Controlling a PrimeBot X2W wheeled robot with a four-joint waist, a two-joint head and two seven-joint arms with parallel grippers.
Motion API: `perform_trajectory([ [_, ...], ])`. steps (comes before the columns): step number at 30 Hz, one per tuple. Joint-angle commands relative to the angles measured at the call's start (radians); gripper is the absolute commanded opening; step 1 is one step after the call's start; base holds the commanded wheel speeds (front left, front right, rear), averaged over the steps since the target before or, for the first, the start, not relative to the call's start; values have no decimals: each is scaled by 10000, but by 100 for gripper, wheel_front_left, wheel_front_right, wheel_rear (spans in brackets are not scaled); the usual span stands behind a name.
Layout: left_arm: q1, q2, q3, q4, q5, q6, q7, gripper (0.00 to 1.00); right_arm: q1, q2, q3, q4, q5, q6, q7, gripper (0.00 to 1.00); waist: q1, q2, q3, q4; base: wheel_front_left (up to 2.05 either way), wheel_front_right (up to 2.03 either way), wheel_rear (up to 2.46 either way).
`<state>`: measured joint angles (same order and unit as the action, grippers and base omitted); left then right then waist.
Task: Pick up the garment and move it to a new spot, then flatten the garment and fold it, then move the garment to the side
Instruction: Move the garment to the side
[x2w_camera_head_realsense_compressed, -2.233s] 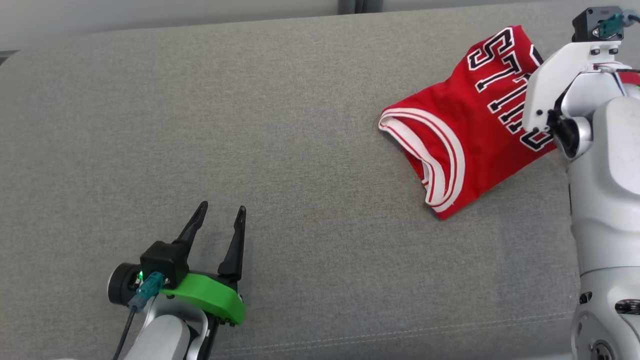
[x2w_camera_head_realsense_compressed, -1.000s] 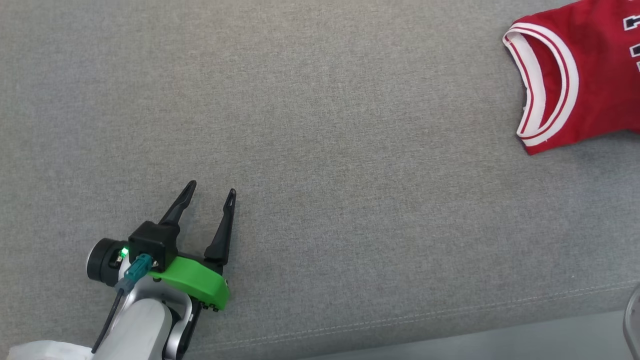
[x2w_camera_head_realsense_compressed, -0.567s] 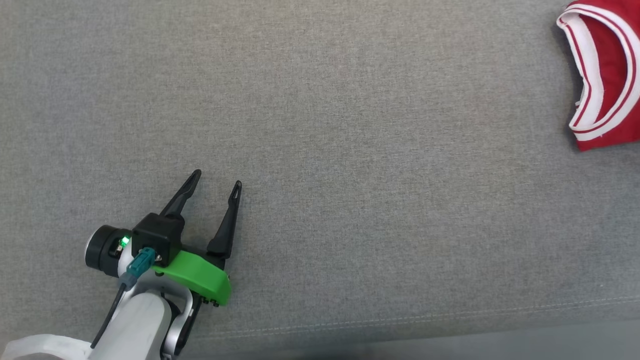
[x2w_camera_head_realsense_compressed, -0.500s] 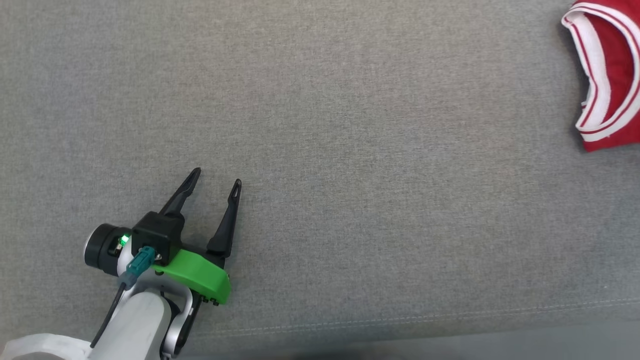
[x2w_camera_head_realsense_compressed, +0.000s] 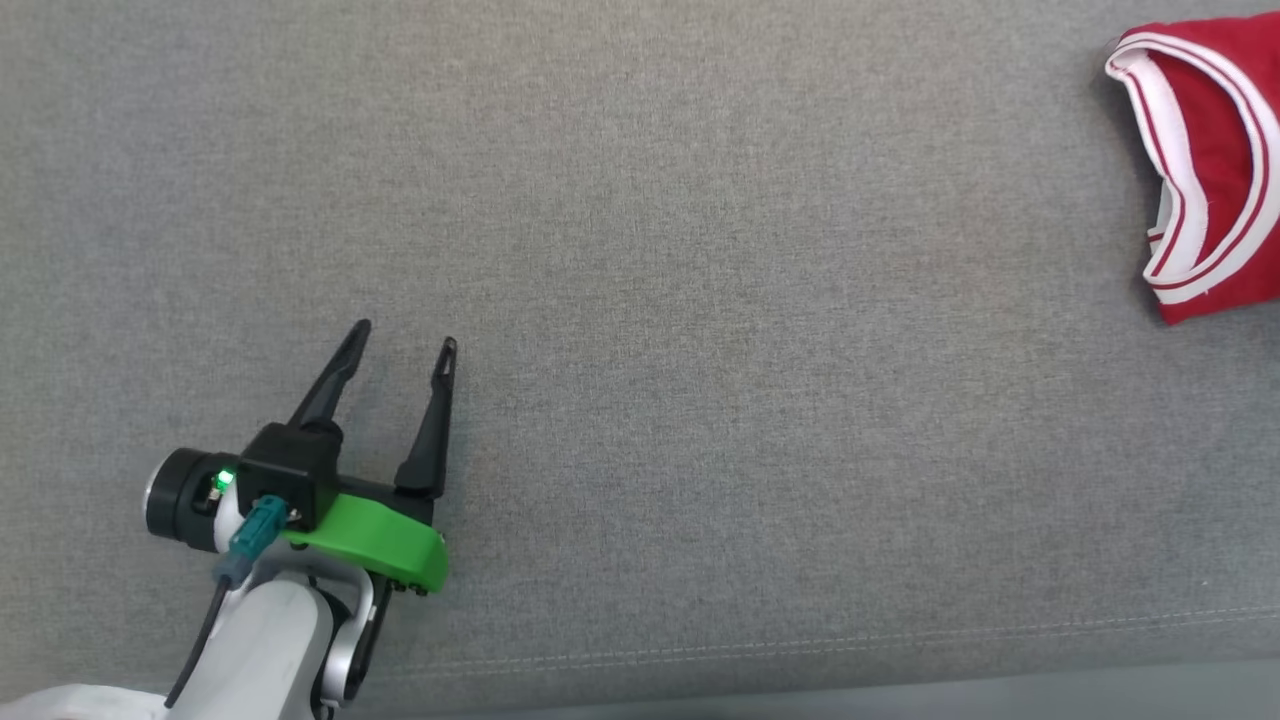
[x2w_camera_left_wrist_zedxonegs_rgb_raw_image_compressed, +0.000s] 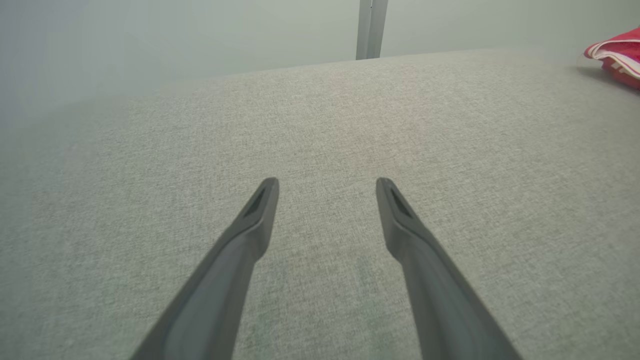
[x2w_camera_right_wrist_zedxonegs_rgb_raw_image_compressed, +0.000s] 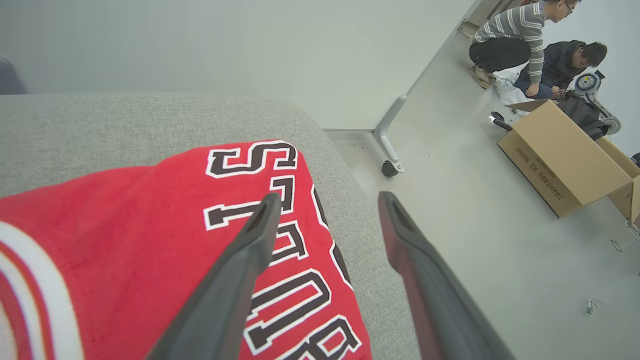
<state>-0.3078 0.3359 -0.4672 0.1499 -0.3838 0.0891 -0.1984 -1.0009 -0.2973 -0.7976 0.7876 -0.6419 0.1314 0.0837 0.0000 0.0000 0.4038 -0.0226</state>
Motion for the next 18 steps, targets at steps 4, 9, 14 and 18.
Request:
perform_trajectory([
  [4, 310, -99, 294, 0, -345, 234, -78, 100, -12, 187, 305, 369, 83, -16, -925, 100, 0, 0, -724, -64, 0, 0, 0],
  [9, 719, -277, 712, 54, -872, 380, -315, 100, 318, 579, 650, 743, 426, -16, -1946, 100, 0, 0, -1414, -56, 0, 0, 0],
  [14, 1267, -398, 1348, 291, -1285, 810, -488, 100, 933, 1228, 1233, 1295, 849, -17, -2901, 100, 0, 0, -2472, 21, 0, 0, 0],
  [18, 1665, -440, 1496, 333, -1509, 952, -473, 100, 1554, 1869, 1516, 1226, 1233, -16, -3189, 100, 0, 0, -3156, 124, 0, 0, 0],
])
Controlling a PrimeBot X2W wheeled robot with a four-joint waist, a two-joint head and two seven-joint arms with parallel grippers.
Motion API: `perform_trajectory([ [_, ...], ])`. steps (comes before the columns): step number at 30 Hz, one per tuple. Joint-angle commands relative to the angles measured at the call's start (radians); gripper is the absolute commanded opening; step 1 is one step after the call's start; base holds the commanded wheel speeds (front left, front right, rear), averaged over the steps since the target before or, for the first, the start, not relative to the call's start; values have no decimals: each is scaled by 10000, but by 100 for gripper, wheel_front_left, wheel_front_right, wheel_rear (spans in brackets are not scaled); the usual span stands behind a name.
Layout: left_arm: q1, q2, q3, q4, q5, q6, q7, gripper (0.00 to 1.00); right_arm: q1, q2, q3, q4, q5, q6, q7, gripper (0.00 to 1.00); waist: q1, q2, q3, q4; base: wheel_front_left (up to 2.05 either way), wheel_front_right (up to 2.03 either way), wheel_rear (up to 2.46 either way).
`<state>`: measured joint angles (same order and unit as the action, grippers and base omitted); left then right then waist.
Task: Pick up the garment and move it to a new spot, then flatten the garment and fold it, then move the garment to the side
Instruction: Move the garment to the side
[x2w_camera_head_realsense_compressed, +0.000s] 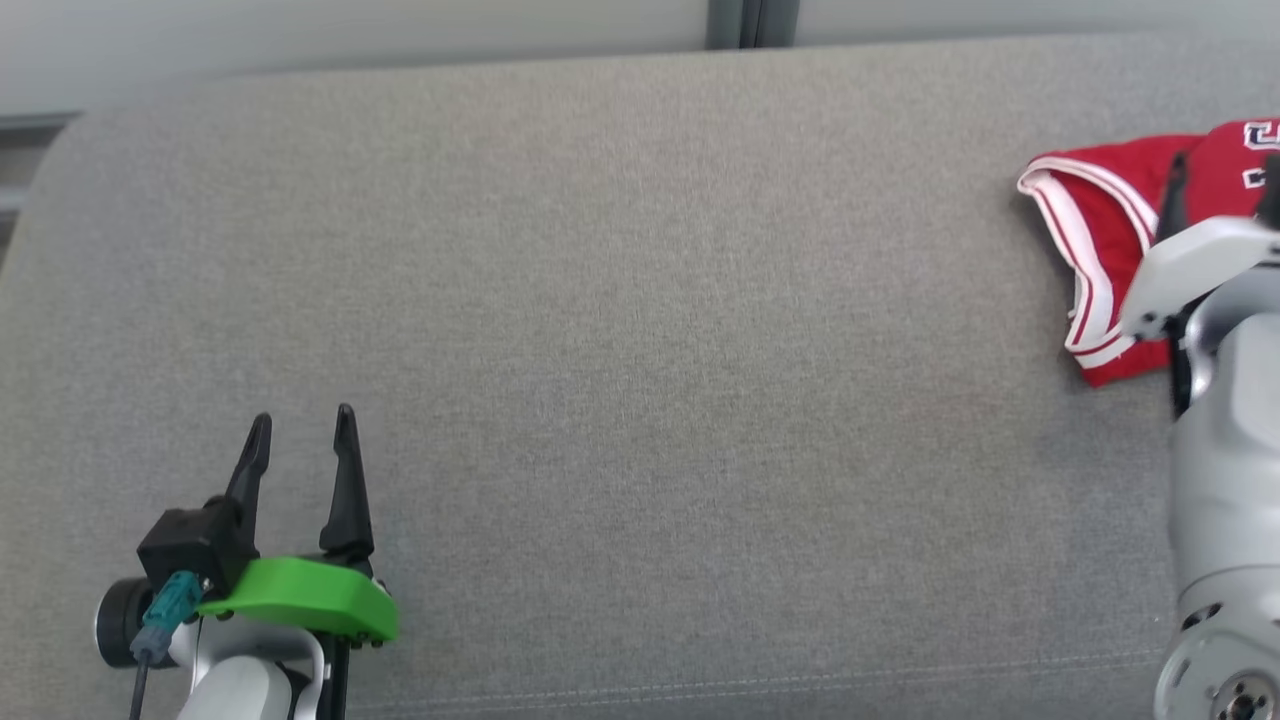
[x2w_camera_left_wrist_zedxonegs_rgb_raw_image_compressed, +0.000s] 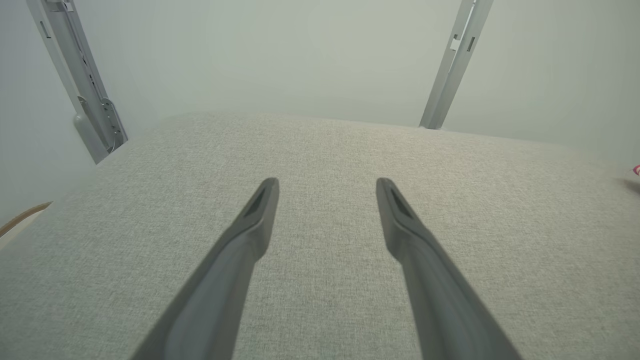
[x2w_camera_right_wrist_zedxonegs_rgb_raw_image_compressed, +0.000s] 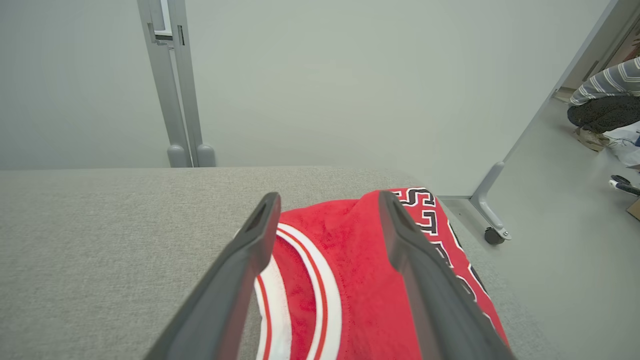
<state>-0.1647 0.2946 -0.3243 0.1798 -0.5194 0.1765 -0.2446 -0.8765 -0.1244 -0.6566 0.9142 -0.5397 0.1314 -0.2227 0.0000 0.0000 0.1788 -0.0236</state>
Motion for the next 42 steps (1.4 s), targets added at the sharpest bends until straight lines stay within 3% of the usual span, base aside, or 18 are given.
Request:
perform_trajectory([
  [1, 234, -28, 67, 34, -153, 77, -11, 100, 311, 139, 106, -39, 211, -16, -125, 100, 0, 0, -907, 135, 0, 0, 0],
  [6, 649, -22, 268, 72, -528, 187, 208, 100, 1190, 600, 907, 60, 985, -16, -287, 100, 0, 0, -1660, 294, 0, 0, 0],
  [15, 1210, 62, 772, -177, -1098, 661, 735, 100, 2318, 729, 3275, 244, 3747, -16, -362, 100, 0, 0, -2311, 532, 0, 0, 0],
  [23, 1617, 249, 786, -264, -1225, 590, 750, 100, 4131, 719, 5556, -1469, 5731, -14, -230, 100, 0, 0, -2591, 695, 0, 0, 0],
  [33, 2069, 332, 635, -1, -1029, 197, 222, 100, 6575, 720, 6077, -4581, 6530, -14, 770, 100, 0, 0, -2776, 653, 0, 0, 0],
  [42, 2304, 467, 380, 59, -725, -24, 37, 100, 8176, 719, 6005, -6388, 7107, -14, 1244, 100, 0, 0, -2873, 595, 0, 0, 0],
])
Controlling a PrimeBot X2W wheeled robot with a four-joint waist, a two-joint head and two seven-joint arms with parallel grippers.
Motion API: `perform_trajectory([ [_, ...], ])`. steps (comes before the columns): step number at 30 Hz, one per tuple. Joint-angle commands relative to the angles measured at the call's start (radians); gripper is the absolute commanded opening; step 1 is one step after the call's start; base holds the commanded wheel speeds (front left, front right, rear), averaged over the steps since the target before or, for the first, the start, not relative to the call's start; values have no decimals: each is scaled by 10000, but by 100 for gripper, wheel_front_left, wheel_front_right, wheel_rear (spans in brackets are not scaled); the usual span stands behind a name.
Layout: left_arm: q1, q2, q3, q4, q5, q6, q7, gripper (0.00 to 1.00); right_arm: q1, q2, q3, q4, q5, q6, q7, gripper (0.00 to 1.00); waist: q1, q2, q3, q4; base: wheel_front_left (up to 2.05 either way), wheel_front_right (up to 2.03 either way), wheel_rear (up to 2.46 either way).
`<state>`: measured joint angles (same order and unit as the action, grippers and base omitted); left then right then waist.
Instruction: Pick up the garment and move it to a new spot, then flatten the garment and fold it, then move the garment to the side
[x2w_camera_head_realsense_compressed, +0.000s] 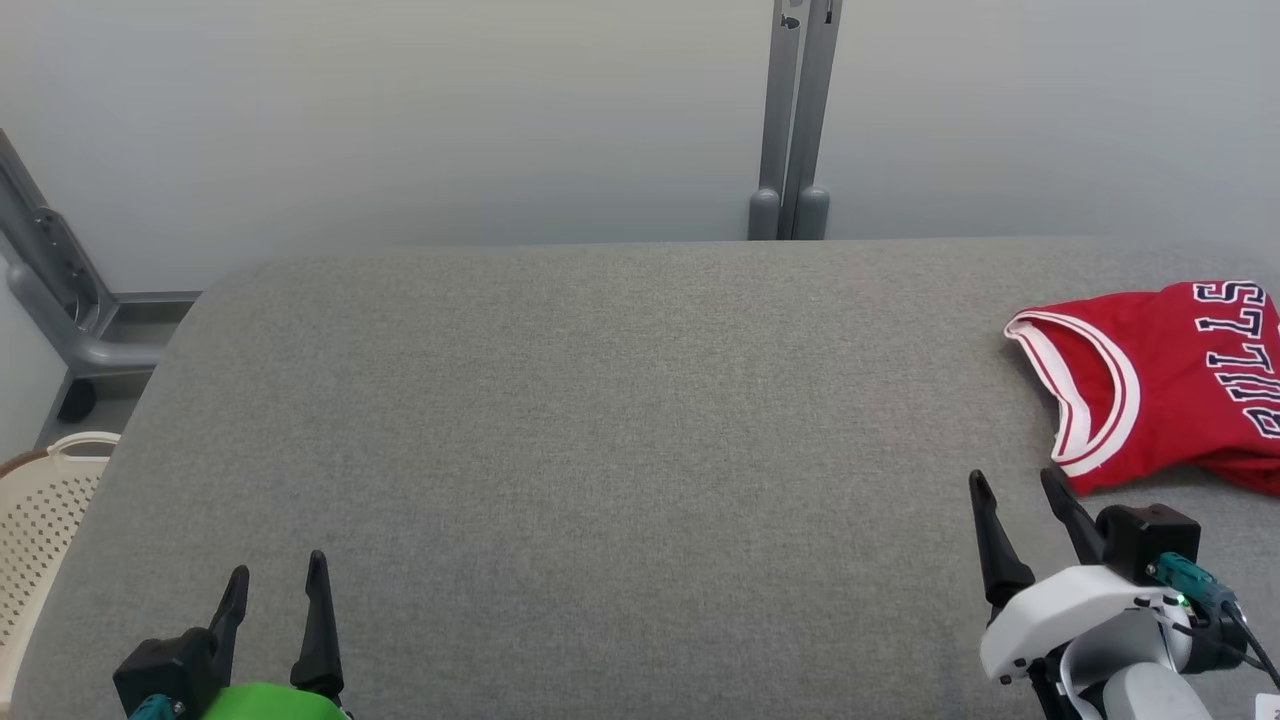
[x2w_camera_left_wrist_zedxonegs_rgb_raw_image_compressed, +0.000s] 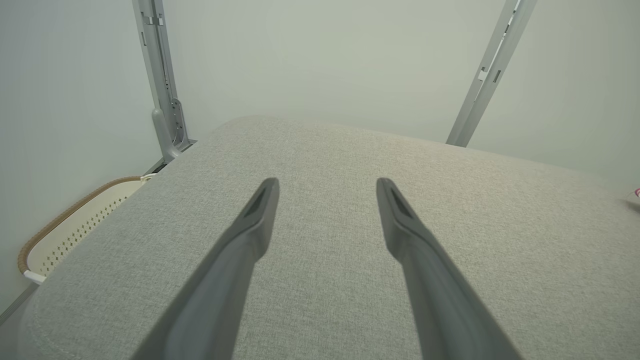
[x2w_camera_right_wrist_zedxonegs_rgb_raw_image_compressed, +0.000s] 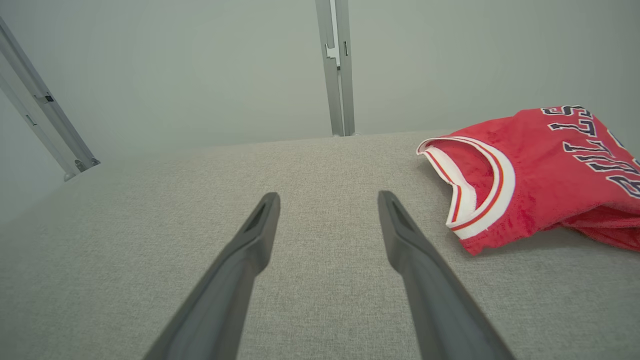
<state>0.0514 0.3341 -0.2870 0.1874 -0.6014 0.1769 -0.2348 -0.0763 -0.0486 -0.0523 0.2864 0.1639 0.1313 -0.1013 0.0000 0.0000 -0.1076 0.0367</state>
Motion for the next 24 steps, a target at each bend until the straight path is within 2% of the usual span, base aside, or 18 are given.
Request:
perform_trajectory([
  [1, 159, 67, -6, -17, 98, -32, -66, 100, 302, -37, -54, -232, 118, -12, 58, 100, 0, 0, -15, -14, 0, 0, 0],
  [10, 206, 40, -79, 116, 90, 17, -86, 100, 846, -39, 10, -784, 462, -11, 309, 100, 0, 0, -19, -46, 0, 0, 0],
  [24, -37, -22, -184, 487, 24, -72, -108, 100, 792, -34, 208, -583, 769, -11, 268, 100, 0, 0, 182, 47, 0, 0, 0],
])
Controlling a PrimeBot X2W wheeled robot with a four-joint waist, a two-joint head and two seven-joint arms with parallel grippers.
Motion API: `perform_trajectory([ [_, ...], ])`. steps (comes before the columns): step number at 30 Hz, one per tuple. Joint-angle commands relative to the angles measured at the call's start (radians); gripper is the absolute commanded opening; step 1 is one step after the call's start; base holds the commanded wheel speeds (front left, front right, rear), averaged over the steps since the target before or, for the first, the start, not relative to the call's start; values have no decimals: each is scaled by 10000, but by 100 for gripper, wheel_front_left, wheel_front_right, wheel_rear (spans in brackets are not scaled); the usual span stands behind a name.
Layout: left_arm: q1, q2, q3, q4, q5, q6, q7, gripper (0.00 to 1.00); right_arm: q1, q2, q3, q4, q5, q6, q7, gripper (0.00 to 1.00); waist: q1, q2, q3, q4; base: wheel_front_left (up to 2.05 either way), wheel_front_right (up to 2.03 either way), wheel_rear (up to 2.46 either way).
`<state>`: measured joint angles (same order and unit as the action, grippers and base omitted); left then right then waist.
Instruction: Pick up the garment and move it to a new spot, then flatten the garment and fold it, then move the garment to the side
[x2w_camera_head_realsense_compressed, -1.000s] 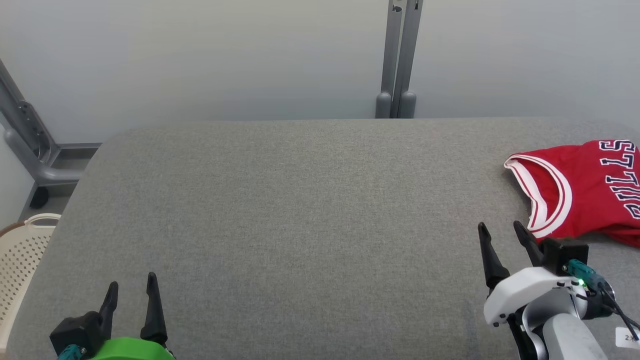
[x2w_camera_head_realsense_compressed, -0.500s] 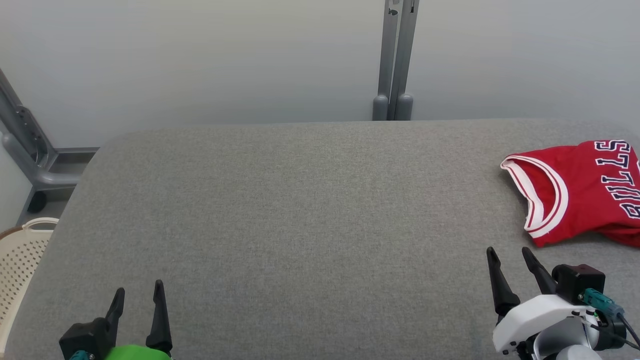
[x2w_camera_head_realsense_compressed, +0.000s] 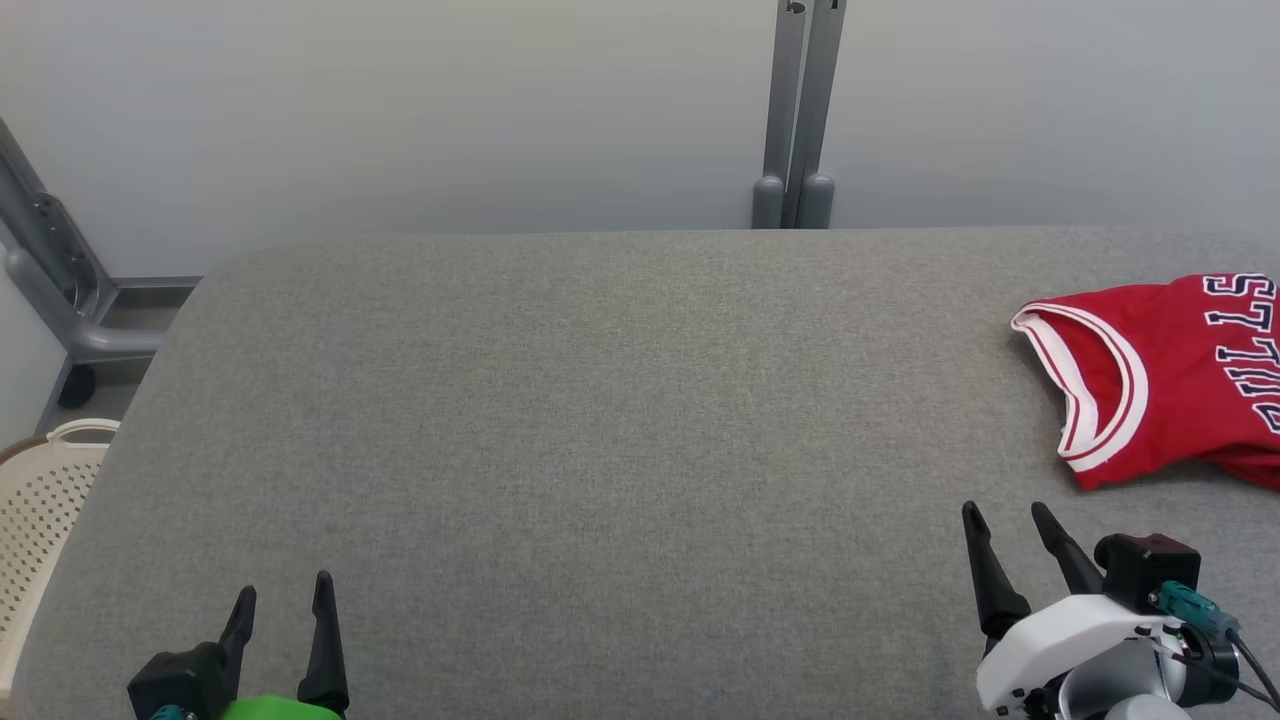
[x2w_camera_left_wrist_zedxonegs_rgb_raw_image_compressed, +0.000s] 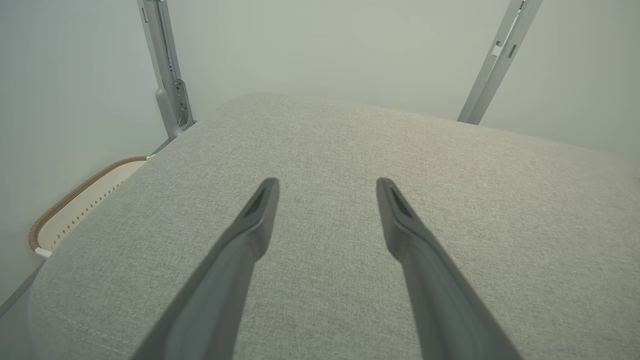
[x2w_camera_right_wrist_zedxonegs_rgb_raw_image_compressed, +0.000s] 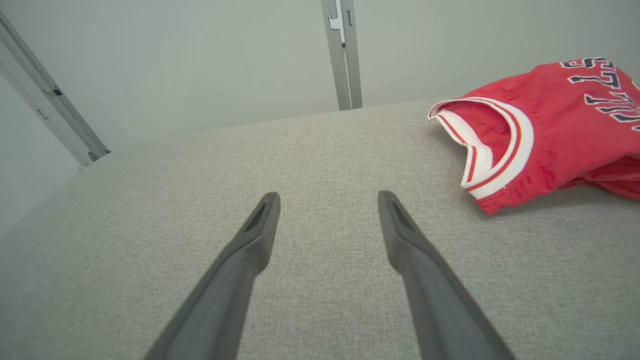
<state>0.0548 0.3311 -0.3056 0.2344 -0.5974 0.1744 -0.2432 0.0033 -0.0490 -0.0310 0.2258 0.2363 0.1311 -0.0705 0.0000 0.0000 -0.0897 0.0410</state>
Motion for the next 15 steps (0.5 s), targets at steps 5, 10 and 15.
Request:
perform_trajectory([
  [5, -136, -7, 20, 62, -68, -86, -49, 100, -69, -31, 17, 65, 61, -9, -41, 100, 0, 0, 32, 13, 0, 0, 0],
  [10, -210, -8, 0, 135, -59, -81, -66, 100, -75, -31, 37, 90, 81, -9, -49, 100, 0, 0, 27, 18, 0, 0, 0],
  [15, -236, 1, -19, 175, -29, -28, -80, 100, -105, -30, 107, 100, 138, -9, -40, 100, 0, 0, 21, 28, 0, 0, 0],
])
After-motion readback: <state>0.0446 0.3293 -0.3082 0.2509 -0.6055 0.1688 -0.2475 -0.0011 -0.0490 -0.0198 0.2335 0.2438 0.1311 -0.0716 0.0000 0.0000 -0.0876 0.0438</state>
